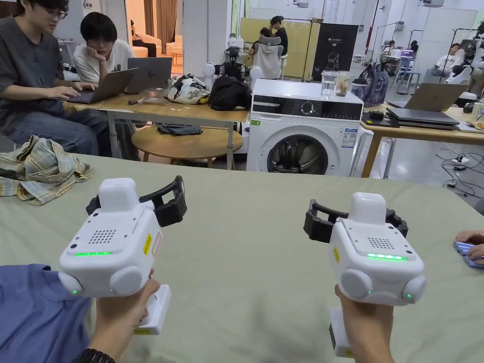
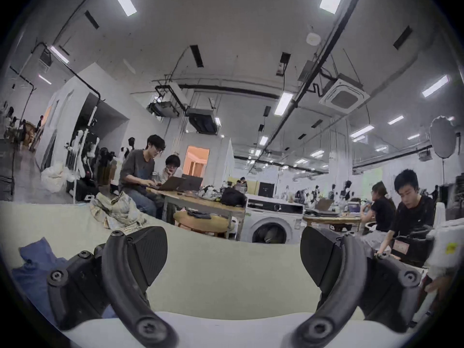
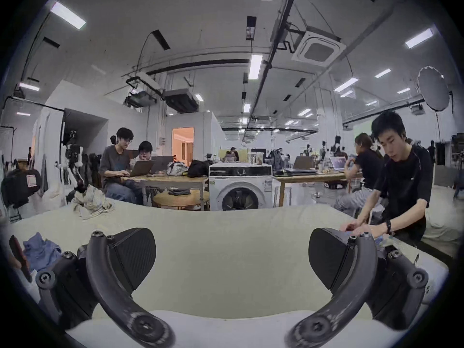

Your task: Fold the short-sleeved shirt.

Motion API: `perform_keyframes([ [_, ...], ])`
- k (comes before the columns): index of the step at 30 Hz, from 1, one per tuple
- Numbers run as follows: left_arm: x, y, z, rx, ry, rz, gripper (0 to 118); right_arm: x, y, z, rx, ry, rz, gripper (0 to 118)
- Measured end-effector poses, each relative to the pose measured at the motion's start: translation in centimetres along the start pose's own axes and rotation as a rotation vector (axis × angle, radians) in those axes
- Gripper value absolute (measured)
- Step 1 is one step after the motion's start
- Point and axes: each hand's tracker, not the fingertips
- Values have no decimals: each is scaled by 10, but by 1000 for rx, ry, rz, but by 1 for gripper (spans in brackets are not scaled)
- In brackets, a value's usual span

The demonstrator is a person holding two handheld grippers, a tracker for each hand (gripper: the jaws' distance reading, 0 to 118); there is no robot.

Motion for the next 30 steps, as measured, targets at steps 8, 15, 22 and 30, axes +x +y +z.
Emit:
perform_keyframes([
  [8, 13, -3, -1, -40, -6, -119, 107, -1, -6, 3, 4, -26, 20, 118],
  [15, 19, -5, -3, -131, 60, -229, 107, -4, -5, 6, 14, -16, 42, 118],
  [22, 11, -5, -9, -215, 105, -248, 107, -1, -4, 6, 25, -39, 23, 118],
  [30, 7, -4, -10, -245, 98, -274, 107, 6, -5, 6, 9, -40, 31, 118],
])
